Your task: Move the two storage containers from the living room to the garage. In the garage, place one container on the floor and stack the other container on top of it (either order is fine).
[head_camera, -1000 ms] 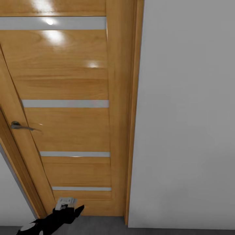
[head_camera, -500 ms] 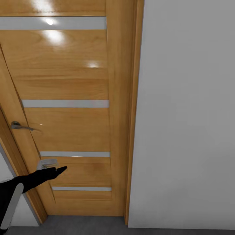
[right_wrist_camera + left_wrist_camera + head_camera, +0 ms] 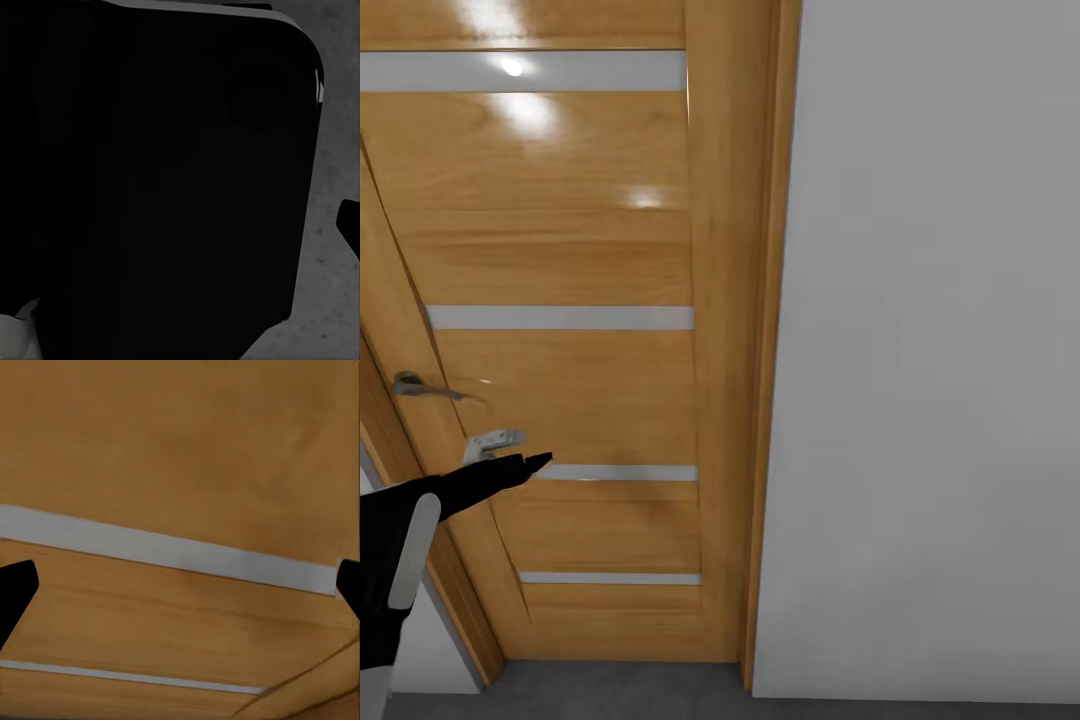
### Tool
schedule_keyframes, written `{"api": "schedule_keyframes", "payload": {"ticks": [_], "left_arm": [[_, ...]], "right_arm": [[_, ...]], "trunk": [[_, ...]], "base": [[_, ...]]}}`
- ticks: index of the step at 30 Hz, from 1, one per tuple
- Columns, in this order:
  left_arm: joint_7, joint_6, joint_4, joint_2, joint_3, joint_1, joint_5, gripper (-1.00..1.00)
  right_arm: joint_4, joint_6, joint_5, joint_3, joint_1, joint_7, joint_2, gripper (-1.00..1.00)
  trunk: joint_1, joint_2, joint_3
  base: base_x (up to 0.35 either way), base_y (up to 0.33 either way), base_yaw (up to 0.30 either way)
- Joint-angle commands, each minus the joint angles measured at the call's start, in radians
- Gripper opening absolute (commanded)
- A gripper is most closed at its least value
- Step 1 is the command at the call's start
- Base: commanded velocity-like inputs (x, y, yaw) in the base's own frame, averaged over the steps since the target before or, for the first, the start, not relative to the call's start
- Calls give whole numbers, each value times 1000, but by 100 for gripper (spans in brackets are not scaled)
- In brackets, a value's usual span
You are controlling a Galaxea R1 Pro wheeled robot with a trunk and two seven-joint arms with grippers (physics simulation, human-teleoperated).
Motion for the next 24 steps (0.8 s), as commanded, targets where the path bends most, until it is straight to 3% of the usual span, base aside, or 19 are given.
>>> {"api": "schedule_keyframes", "payload": {"ticks": [1,11,21,23,24], "left_arm": [[1,4,5,-2,1,-11,-4,100],[93,4,82,-10,-3,-142,-6,100],[99,-52,312,-11,-13,-283,-8,100],[99,-65,348,-11,-26,-300,-8,100],[98,-84,382,-11,-53,-316,-9,100]], "right_arm": [[0,0,1,0,0,1,0,100],[0,0,1,0,0,0,0,100],[1,1,4,0,0,-1,-1,100],[1,1,4,0,0,-1,-1,100],[1,1,4,0,0,-1,-1,100]], "trunk": [[0,-1,-1],[0,-1,-1],[0,-1,-1],[0,-1,-1],[0,-1,-1]], "base": [[0,0,0],[0,0,0],[0,0,0],[0,0,0],[0,0,0]]}}
